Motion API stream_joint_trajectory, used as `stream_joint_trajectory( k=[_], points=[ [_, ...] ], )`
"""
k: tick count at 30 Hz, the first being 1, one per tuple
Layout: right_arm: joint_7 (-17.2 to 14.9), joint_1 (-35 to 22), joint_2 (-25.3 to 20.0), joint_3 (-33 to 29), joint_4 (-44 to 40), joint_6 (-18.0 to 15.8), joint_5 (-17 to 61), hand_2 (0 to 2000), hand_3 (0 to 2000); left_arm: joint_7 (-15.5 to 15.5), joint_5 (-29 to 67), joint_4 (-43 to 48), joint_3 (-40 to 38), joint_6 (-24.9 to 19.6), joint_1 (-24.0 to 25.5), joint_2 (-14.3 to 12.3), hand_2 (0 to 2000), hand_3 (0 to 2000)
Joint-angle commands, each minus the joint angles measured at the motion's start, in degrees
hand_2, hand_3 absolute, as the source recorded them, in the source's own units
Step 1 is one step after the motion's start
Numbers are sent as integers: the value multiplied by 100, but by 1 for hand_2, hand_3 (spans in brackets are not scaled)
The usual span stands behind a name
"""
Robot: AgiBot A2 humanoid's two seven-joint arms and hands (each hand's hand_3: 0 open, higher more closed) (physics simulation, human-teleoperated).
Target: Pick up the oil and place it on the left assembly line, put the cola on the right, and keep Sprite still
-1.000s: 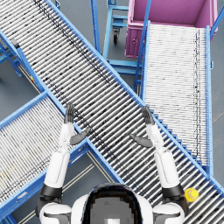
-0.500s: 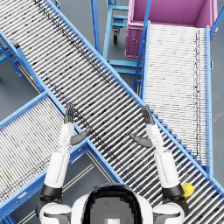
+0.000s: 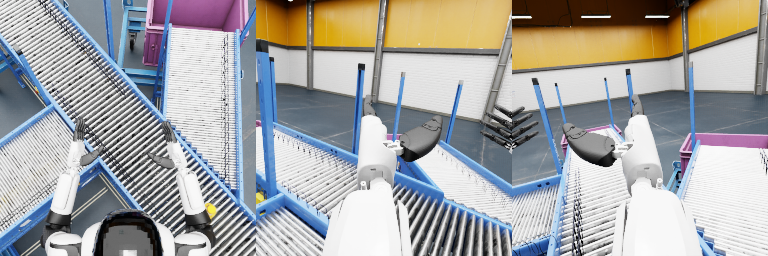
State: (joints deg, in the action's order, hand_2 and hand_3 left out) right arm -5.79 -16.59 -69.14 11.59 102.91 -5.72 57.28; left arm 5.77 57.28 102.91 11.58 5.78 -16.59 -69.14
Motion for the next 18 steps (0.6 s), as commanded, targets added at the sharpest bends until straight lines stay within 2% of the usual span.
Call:
stream_joint_trajectory(
  k=[1, 18],
  points=[
    [0, 0, 0, 0, 0, 0, 0, 0, 0, 0, 0, 0, 0, 0, 0, 0, 0, 0],
    [0, 0, 0, 0, 0, 0, 0, 0, 0, 0, 0, 0, 0, 0, 0, 0, 0, 0]
  ],
)
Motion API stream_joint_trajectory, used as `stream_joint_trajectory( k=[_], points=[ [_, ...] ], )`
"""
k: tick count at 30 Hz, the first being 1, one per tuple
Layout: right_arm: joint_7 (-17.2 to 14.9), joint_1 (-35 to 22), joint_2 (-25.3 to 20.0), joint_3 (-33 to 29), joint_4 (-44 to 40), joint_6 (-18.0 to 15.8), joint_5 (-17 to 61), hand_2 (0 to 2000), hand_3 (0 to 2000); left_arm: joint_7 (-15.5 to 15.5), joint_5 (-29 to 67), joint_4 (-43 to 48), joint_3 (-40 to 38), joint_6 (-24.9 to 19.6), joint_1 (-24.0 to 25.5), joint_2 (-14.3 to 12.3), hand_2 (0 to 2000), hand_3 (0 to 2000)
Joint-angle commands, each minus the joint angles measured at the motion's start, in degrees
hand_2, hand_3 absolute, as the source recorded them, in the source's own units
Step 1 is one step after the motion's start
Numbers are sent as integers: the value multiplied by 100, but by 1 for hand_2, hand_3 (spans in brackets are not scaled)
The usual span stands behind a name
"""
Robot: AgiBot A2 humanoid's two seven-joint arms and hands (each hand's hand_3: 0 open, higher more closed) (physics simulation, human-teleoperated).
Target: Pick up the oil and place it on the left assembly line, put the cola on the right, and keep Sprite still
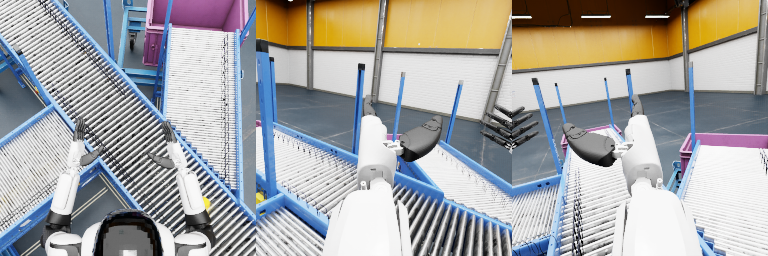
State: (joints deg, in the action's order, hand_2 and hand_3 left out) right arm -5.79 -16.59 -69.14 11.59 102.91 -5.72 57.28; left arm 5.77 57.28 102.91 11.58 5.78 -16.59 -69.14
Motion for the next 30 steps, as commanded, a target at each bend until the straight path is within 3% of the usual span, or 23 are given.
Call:
stream_joint_trajectory(
  k=[1, 7, 11, 18, 24, 30],
  points=[
    [0, 0, 0, 0, 0, 0, 0, 0, 0, 0, 0, 0, 0, 0, 0, 0, 0, 0],
    [0, -12, -7, 172, -95, 0, 0, 0, 0, 0, 0, -95, 172, 0, -12, -7, 0, 0],
    [426, -326, -252, -146, 325, 421, 0, 0, 0, -424, 0, 60, -287, -425, -369, -248, 0, 0],
    [564, -567, -414, -850, 525, 557, -1, 0, 0, -562, -1, 274, -899, -563, -639, -413, 0, 0],
    [576, -796, -516, -1049, 749, 570, 1454, 0, 0, -574, 1453, 581, -1344, -576, -830, -478, 0, 0],
    [578, -827, -562, -1385, 796, 571, 1856, 0, 0, -576, 1854, 587, -1635, -578, -858, -512, 0, 0]
  ],
)
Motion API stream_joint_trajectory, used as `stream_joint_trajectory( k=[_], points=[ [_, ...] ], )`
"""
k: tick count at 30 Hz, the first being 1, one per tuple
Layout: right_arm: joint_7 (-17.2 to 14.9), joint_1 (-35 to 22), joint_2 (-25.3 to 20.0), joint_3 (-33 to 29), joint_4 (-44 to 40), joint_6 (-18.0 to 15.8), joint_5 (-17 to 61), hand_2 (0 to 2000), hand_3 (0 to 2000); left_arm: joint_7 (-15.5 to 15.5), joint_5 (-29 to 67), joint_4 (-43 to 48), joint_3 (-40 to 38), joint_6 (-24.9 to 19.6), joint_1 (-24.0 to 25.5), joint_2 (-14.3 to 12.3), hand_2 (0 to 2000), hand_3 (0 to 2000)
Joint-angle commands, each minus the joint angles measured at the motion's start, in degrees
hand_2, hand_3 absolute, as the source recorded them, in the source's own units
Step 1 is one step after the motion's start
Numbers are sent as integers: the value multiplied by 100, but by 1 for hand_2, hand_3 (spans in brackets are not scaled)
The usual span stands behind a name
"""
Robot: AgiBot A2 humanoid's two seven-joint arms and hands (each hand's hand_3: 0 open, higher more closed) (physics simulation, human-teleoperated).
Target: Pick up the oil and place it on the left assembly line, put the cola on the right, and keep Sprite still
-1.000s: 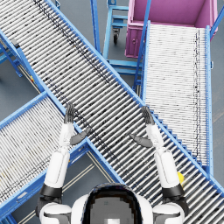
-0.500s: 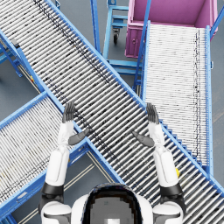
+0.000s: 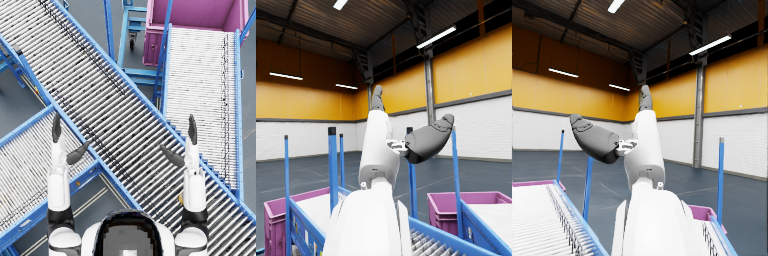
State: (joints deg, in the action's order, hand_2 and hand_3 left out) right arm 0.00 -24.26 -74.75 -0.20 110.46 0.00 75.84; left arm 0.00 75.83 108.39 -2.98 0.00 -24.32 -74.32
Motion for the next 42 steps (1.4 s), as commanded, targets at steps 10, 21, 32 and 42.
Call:
stream_joint_trajectory(
  k=[10, 21, 32, 42],
  points=[
    [0, -78, -58, -496, 78, 0, 59, 0, 0, 0, 59, 124, -239, 0, -75, -52, 0, 0],
    [0, 48, -129, -549, 121, 0, 61, 0, 0, 0, 61, 155, -100, 0, 9, -131, 0, 0],
    [0, 38, -179, -547, 188, 0, 60, 0, 0, 0, 61, 203, -199, 0, 3, -193, 0, 0],
    [0, 170, -244, -536, 226, 0, 60, 0, 0, 0, 61, 316, -217, 0, 86, -255, 0, 0]
  ],
)
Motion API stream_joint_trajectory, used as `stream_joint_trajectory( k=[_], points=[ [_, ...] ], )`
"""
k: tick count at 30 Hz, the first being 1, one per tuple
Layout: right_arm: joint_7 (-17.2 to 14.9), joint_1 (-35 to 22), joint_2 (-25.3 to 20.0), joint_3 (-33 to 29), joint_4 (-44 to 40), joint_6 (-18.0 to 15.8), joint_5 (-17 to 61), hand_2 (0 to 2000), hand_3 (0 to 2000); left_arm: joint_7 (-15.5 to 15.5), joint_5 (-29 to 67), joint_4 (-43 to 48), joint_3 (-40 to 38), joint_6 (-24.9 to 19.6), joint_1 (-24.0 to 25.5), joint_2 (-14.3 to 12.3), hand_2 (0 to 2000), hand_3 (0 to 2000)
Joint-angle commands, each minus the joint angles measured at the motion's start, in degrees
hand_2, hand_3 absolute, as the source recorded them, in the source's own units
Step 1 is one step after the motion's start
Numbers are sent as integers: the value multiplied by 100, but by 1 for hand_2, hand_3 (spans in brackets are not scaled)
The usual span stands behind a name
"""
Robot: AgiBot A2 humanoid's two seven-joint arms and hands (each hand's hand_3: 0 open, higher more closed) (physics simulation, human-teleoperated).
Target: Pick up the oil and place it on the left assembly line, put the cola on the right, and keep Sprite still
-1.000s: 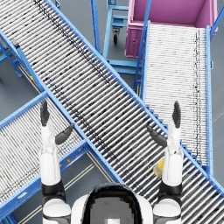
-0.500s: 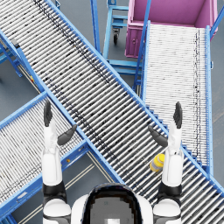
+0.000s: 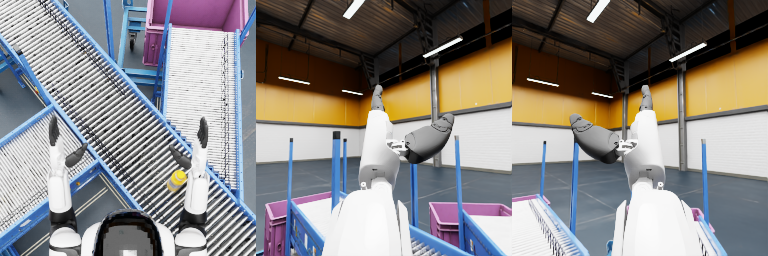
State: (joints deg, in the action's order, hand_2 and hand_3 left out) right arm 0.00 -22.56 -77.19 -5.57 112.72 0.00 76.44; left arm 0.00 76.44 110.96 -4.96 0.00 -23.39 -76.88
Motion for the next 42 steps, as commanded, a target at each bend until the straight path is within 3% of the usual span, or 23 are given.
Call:
stream_joint_trajectory(
  k=[1, 17, 42],
  points=[
    [0, 15, -6, 3, 11, 0, 0, 0, 0, 0, 0, 14, -5, 0, 15, -7, 0, 0],
    [0, -271, -8, -9, -104, 0, 0, 0, 0, 0, 0, 25, -53, 0, 25, -74, 0, 0],
    [0, -206, -112, 114, -44, 0, 0, 0, 0, 0, -1, 116, -79, 0, 50, -165, 0, 0]
  ],
)
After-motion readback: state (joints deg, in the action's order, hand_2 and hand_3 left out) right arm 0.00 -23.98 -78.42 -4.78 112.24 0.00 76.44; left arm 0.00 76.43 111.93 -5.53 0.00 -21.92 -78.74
